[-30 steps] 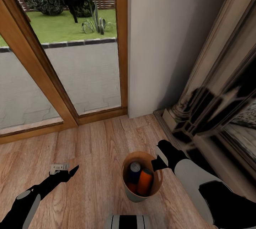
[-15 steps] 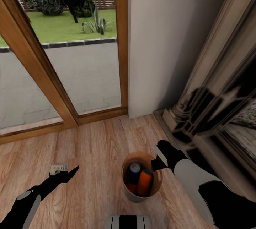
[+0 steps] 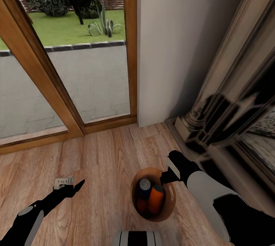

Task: Put the three can of soda from the living room inside the tash can in the kitchen.

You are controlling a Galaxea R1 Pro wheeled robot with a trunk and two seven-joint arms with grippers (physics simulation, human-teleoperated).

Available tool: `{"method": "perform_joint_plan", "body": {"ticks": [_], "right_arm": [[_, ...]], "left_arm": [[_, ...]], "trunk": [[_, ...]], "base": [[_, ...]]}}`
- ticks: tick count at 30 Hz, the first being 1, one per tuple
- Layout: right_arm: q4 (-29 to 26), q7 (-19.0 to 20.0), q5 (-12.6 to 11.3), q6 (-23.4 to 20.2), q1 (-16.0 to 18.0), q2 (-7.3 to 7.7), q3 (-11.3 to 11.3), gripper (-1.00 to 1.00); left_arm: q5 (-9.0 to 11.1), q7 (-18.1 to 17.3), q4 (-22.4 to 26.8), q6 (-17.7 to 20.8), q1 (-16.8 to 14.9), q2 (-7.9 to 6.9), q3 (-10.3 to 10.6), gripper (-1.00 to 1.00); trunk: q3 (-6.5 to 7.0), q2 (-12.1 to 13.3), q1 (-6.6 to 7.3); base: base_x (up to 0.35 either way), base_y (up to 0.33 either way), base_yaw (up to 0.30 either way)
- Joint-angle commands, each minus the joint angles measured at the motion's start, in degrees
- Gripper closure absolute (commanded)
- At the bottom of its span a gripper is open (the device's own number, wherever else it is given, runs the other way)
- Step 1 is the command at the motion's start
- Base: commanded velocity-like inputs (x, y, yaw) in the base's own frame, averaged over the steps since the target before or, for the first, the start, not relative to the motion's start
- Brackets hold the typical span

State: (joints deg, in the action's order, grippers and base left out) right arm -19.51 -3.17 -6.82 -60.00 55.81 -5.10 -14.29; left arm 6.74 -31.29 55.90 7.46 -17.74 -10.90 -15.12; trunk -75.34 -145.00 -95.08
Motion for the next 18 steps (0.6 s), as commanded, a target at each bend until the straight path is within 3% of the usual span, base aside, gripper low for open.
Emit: {"method": "perform_joint_plan", "body": {"ticks": [1, 18], "right_arm": [[0.0, -0.1, 0.3, 0.0, 0.0, 0.01, 0.0, -1.0], [-0.1, -0.1, 0.3, 0.0, 0.0, 0.0, -0.1, -1.0]], "left_arm": [[0.0, 0.0, 0.0, 0.0, 0.0, 0.0, 0.0, -1.0], [0.0, 0.0, 0.0, 0.0, 0.0, 0.0, 0.0, -1.0]], "trunk": [[0.0, 0.0, 0.0], [0.0, 0.0, 0.0]], "base": [[0.0, 0.0, 0.0], [0.0, 0.0, 0.0]]}}
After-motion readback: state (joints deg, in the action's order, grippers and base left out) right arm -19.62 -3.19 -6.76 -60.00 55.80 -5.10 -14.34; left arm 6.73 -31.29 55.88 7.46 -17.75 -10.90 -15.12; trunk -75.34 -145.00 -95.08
